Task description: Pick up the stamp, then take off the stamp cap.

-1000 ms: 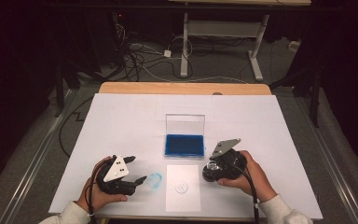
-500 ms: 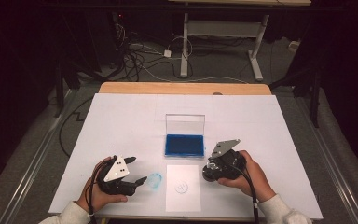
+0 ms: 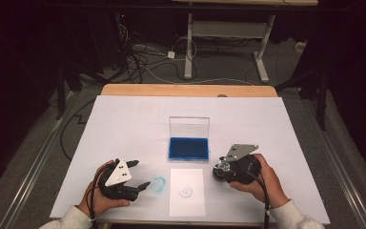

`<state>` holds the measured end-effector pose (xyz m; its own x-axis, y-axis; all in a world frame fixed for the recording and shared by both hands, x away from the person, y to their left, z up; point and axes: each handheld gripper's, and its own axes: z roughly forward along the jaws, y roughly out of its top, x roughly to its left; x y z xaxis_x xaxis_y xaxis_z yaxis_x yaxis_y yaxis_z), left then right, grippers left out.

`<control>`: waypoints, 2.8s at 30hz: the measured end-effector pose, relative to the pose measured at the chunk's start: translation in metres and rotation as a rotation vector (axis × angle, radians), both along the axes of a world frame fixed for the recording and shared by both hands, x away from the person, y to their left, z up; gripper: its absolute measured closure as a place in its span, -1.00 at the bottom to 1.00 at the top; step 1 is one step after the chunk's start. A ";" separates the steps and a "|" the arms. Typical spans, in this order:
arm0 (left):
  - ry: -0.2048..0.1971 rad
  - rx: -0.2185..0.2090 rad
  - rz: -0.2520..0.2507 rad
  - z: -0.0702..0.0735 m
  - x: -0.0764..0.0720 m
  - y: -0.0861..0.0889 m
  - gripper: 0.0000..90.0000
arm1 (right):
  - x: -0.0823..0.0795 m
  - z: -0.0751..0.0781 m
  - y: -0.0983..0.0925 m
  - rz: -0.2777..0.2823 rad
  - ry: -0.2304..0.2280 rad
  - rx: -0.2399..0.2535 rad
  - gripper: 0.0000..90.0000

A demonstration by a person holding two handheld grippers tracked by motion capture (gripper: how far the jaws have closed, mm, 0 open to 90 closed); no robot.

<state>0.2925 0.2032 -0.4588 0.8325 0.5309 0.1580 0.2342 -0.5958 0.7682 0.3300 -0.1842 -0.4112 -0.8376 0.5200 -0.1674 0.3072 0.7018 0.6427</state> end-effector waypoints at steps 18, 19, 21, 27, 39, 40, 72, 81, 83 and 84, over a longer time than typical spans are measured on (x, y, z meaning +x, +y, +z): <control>0.007 -0.014 0.014 -0.001 0.007 0.004 -0.58 | 0.007 0.008 -0.032 -0.105 -0.057 0.070 0.26; 0.009 -0.012 0.015 -0.001 0.007 0.004 -0.58 | 0.008 0.009 -0.033 -0.109 -0.056 0.075 0.26; 0.015 -0.011 0.014 -0.003 0.008 0.005 -0.58 | 0.009 0.010 -0.034 -0.118 -0.065 0.075 0.26; 0.022 -0.010 0.014 -0.004 0.008 0.006 -0.58 | 0.013 0.016 -0.036 -0.141 -0.095 0.099 0.26; 0.030 -0.004 0.017 -0.006 0.006 0.007 -0.58 | 0.017 0.024 -0.029 -0.141 -0.132 0.150 0.26; 0.031 -0.007 0.021 -0.006 0.006 0.008 -0.58 | 0.017 0.026 -0.027 -0.137 -0.137 0.154 0.26; 0.018 -0.051 -0.022 0.010 0.031 -0.046 -0.54 | 0.027 0.038 0.057 0.010 -0.136 0.296 0.26; -0.016 -0.114 -0.070 0.016 0.035 -0.086 -0.54 | 0.020 0.038 0.081 0.087 -0.096 0.349 0.26; -0.020 -0.113 -0.080 0.016 0.035 -0.091 -0.54 | 0.018 0.038 0.082 0.101 -0.085 0.362 0.26; -0.024 -0.114 -0.084 0.017 0.034 -0.094 -0.54 | 0.018 0.038 0.083 0.103 -0.083 0.363 0.26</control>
<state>0.3267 0.1097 -0.4422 0.8713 0.4755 0.1212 0.1680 -0.5213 0.8367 0.3479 -0.1014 -0.3737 -0.8800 0.4714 -0.0575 0.1832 0.4486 0.8747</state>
